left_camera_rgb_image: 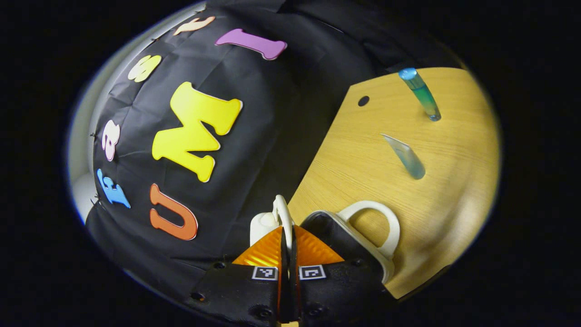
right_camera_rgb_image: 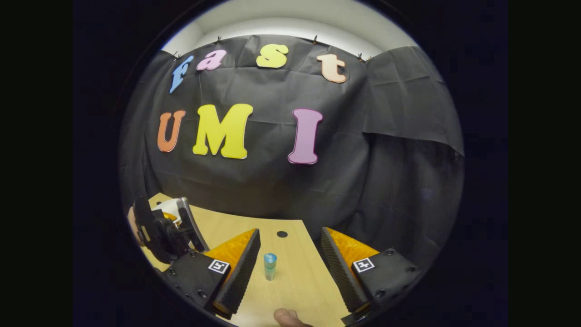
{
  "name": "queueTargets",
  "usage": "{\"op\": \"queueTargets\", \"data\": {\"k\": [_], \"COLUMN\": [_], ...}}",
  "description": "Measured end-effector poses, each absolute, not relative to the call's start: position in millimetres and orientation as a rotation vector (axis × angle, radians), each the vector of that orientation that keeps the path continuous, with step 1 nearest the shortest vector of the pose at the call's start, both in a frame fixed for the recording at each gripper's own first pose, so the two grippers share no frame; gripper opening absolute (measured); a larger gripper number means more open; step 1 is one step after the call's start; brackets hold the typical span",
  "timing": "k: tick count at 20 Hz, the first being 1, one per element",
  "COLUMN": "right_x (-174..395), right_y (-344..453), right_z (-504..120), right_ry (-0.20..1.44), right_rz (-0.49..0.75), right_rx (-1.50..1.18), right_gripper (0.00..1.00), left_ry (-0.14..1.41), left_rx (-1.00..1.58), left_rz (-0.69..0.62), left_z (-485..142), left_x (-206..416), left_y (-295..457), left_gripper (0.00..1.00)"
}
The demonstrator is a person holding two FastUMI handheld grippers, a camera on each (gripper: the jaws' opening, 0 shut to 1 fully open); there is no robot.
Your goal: First open the suitcase, pack the skin care products into it, and then close the suitcase.
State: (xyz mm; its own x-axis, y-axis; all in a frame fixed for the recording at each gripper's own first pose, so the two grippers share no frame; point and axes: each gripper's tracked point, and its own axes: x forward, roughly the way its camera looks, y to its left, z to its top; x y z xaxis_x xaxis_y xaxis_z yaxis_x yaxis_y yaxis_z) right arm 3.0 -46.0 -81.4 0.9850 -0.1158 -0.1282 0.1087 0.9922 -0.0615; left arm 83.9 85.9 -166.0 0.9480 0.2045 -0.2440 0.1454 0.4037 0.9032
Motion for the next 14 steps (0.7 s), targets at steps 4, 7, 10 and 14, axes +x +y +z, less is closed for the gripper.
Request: {"op": "queueTargets", "data": {"k": [4, 7, 10, 14], "right_x": [7.0, 14.2, 26.2, 39.0], "right_y": [-13.0, 19.8, 54.7, 97.0], "right_z": [-76.7, -75.3, -69.9, -63.0], "right_ry": [0.128, 0.12, 0.121, 0.113], "right_rz": [-0.097, -0.068, -0.039, 0.003], "right_rx": [-0.064, -0.078, -0.076, -0.095], "right_gripper": [0.8, 0.8, 0.8, 0.8], "left_ry": [0.315, 0.296, 0.303, 0.339], "left_rx": [1.054, 1.031, 0.983, 0.905], "left_rz": [0.053, 0.08, 0.106, 0.159], "left_z": [-119.6, -86.1, -64.9, -52.2], "left_x": [79.4, 76.9, 69.8, 66.9], "left_y": [126.9, 163.5, 208.1, 280.8], "left_gripper": [0.03, 0.03, 0.03, 0.03]}}
